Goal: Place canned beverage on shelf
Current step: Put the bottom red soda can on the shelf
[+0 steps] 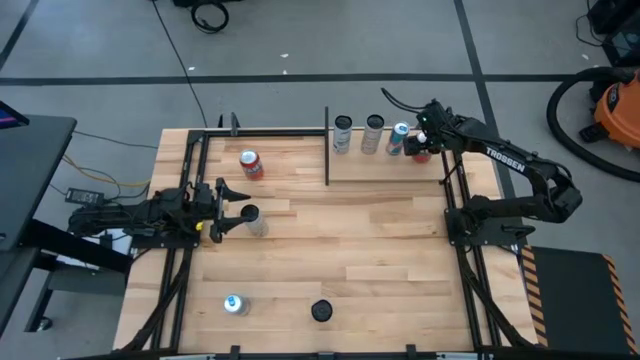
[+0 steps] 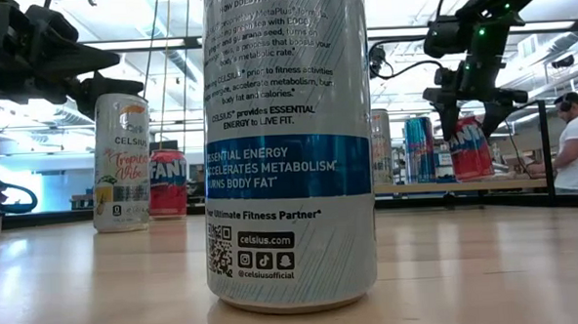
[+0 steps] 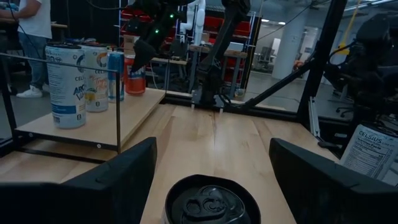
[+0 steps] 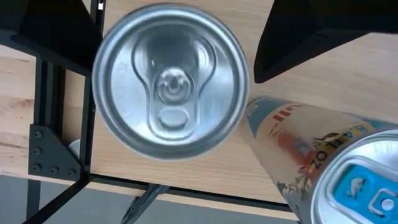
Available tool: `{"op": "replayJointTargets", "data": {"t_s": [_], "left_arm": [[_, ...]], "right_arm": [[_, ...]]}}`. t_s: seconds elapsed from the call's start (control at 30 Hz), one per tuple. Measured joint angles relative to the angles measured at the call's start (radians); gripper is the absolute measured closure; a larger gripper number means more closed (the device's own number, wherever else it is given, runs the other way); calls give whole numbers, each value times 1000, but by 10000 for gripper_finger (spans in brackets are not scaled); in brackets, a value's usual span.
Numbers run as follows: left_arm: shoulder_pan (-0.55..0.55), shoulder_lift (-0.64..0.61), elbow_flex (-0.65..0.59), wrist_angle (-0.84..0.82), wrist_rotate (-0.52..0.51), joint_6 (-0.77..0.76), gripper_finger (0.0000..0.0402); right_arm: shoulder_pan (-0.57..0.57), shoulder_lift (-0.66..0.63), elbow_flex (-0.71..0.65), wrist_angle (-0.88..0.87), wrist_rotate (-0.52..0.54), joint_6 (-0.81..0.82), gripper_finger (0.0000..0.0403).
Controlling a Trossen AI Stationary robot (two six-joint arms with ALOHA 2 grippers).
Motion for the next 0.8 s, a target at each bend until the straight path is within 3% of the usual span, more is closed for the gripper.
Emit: {"op": "replayJointTargets", "data": {"t_s": [0.8], "left_arm": [[0,0,0,2,0,-1,88]], "right_arm": [[-1,-175,-1,56,-48,-46,5]]}}
